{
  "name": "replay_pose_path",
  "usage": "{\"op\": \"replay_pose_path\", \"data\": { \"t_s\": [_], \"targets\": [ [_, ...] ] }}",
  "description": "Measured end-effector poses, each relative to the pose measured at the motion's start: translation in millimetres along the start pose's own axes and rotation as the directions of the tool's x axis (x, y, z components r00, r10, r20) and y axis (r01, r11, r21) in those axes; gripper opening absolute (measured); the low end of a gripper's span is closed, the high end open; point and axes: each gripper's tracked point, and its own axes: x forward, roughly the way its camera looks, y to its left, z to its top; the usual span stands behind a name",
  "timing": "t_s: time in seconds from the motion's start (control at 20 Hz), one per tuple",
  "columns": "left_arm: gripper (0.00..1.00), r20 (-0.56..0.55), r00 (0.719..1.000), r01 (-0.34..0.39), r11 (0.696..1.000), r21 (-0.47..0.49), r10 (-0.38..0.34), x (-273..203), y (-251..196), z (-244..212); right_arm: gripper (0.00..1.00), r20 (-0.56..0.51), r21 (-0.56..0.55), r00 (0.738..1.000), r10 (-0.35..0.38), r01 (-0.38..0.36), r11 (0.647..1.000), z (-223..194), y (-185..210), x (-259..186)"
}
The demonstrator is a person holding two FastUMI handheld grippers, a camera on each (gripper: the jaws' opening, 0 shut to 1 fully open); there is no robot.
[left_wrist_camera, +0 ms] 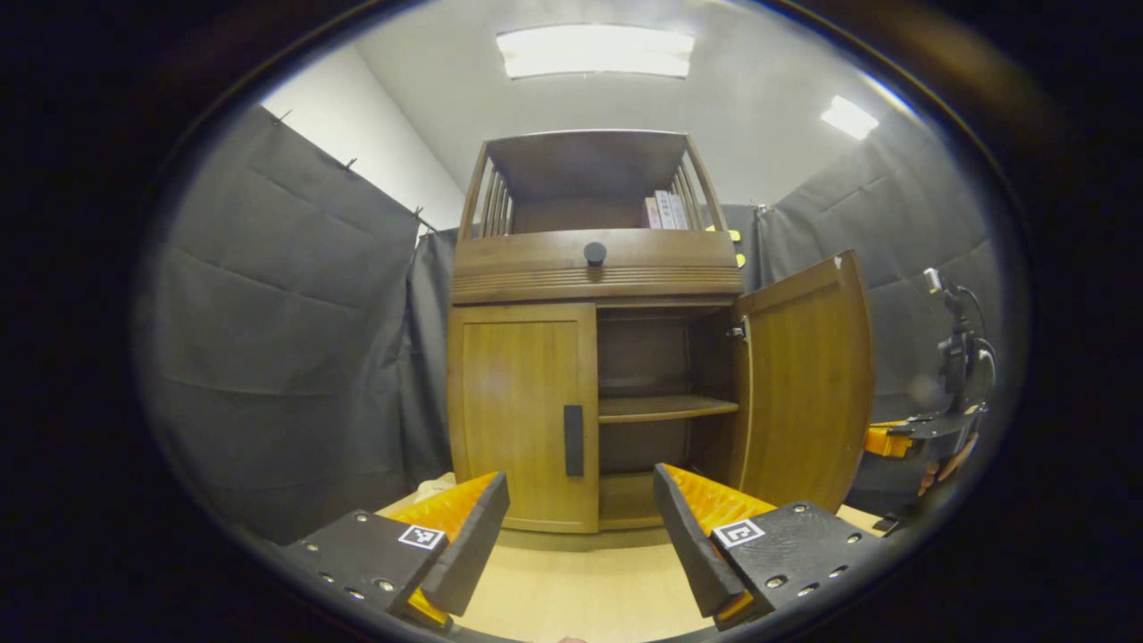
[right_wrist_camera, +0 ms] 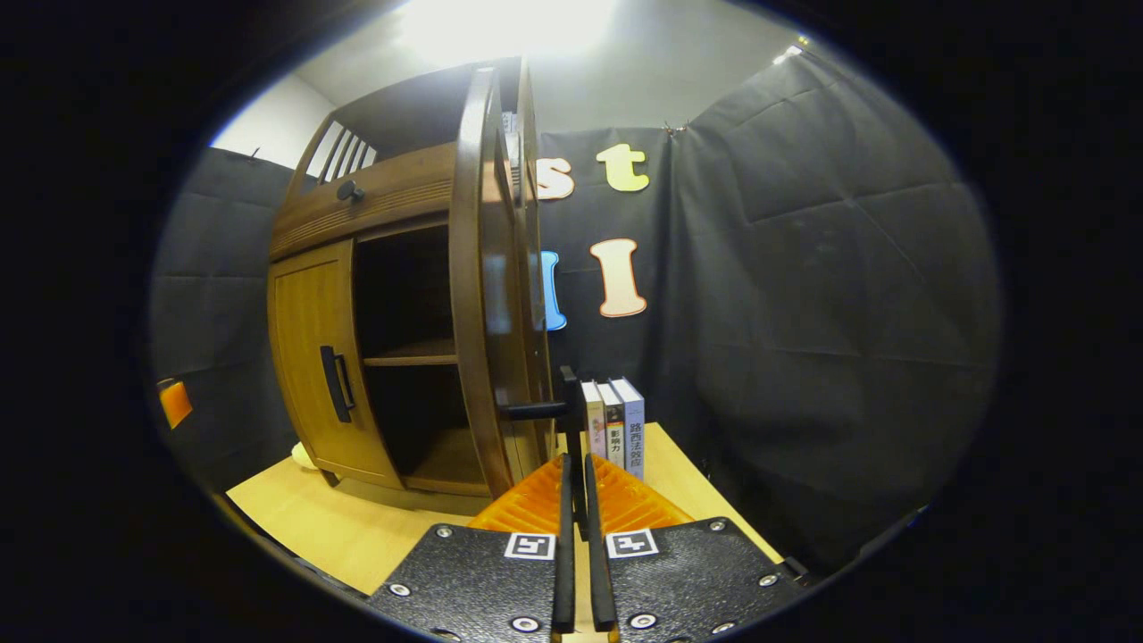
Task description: Open the right door of the double-door shoe cabinet with the right hand, and open the left door with the left hand.
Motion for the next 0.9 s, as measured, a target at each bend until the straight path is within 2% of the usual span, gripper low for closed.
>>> {"op": "replay_pose_path", "data": {
  "t_s": [0.05,0.1,0.15,0.2,0.25,0.3,0.4,0.55,0.6,0.9],
  "targets": [
    [0.93,-0.002,1.0,0.001,1.0,0.006,-0.001,0.7,-0.5,0.6,0.08,0.005,0.008,1.0,0.013,-0.013,1.0,1.8,-1.8,-2.5],
    [0.93,0.0,1.0,0.001,1.0,0.012,-0.001,0.4,-0.5,0.8,0.03,0.004,0.016,0.999,0.034,-0.034,0.999,2.2,0.6,-4.7],
    [0.93,0.001,1.0,-0.004,1.0,0.018,0.004,1.0,0.1,1.6,0.1,0.004,0.01,0.999,0.045,-0.045,0.999,0.5,0.0,-7.0],
    [0.93,0.003,1.0,-0.008,1.0,0.023,0.007,0.9,0.9,1.8,0.12,0.006,-0.003,0.999,0.049,-0.049,0.999,-0.3,-3.1,-9.6],
    [0.93,0.009,1.0,-0.013,1.0,0.026,0.013,1.3,1.4,2.6,0.21,0.016,-0.011,0.998,0.058,-0.058,0.998,1.8,-3.4,-14.6],
    [0.93,0.012,1.0,-0.019,0.999,0.03,0.019,1.2,1.7,1.6,0.24,0.031,-0.017,0.998,0.059,-0.059,0.998,5.2,-3.6,-17.8],
    [0.93,0.017,0.999,-0.036,0.998,0.044,0.035,3.4,6.0,2.4,0.45,0.056,-0.024,0.997,0.052,-0.05,0.998,11.2,-8.8,-31.7],
    [0.99,0.023,0.998,-0.055,0.997,0.058,0.054,7.0,11.0,3.4,0.86,0.065,0.002,0.995,0.075,-0.075,0.997,11.7,-8.1,-51.5],
    [0.99,0.027,0.998,-0.058,0.997,0.06,0.056,9.0,12.7,4.3,0.91,0.069,0.004,0.995,0.073,-0.074,0.997,12.7,-9.2,-57.3],
    [0.99,0.032,0.998,-0.054,0.997,0.059,0.052,24.3,19.5,5.9,0.93,0.089,0.008,0.994,0.069,-0.07,0.997,20.1,3.7,-90.3]
  ]
}}
